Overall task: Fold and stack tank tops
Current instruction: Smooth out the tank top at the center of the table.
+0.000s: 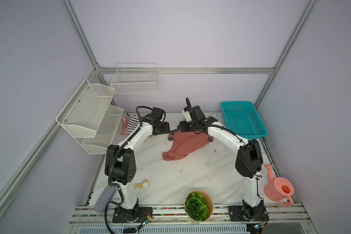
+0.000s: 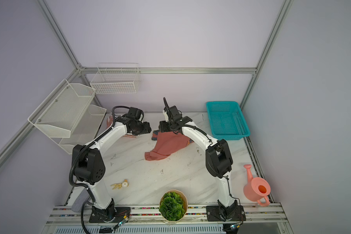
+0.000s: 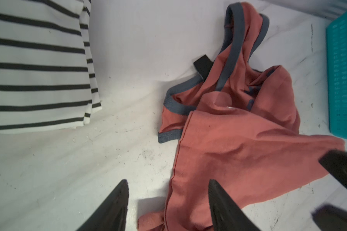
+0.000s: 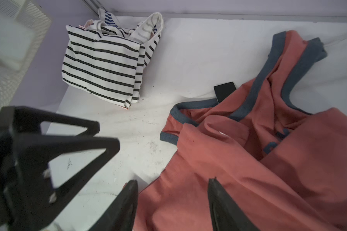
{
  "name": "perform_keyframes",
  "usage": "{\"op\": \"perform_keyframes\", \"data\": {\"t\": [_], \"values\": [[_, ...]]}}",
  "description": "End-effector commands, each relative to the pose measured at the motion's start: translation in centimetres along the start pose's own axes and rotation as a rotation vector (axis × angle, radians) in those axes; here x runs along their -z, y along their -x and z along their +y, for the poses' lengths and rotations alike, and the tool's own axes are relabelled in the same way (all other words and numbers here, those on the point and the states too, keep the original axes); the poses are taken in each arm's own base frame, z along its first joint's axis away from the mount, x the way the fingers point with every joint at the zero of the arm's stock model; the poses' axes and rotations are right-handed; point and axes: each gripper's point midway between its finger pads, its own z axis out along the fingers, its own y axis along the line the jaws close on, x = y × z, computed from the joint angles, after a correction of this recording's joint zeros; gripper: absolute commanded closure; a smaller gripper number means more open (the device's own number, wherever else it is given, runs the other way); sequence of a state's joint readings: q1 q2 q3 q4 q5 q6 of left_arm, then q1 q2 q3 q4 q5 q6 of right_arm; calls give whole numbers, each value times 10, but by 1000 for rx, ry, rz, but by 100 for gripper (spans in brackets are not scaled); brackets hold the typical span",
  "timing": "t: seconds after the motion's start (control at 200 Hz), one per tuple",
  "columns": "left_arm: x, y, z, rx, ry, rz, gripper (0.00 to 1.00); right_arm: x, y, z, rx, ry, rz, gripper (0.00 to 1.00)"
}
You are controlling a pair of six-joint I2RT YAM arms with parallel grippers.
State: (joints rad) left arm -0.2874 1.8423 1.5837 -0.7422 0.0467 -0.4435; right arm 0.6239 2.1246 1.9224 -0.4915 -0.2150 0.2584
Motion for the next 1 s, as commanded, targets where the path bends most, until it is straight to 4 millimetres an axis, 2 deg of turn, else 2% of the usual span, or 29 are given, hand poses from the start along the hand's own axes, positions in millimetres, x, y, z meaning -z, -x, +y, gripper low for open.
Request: {"op": "perform_keyframes", "data": {"t": [0.0, 0.16, 0.31, 0.47, 0.575, 0.69, 0.785, 0.82, 0.92, 0.995], "values": [[13, -6, 9, 26, 24, -21, 38, -30, -16, -15, -25, -76, 87, 42], [17, -14, 11, 32, 17, -15, 38, -65, -19, -16, -33, -83, 128, 42], [20, -20, 13, 36, 14, -12, 38, -92, -35, -12, -22, -84, 184, 38], [20, -22, 11, 33, 2, -8, 38, -107, -47, -19, -29, -109, 212, 37], [18, -23, 11, 32, 2, -5, 37, -112, -55, -26, -23, -130, 232, 40], [17, -24, 11, 30, -2, 3, 37, -116, -67, -36, -11, -169, 266, 49], [16, -25, 11, 30, -1, 5, 38, -117, -72, -42, -5, -192, 282, 71], [16, -24, 11, 30, -1, 2, 38, -116, -72, -43, -5, -201, 280, 76], [16, -24, 10, 30, -3, 4, 37, -106, -59, -43, 3, -223, 240, 80], [16, -23, 9, 29, -8, 4, 37, -93, -42, -40, 14, -237, 187, 84]]}}
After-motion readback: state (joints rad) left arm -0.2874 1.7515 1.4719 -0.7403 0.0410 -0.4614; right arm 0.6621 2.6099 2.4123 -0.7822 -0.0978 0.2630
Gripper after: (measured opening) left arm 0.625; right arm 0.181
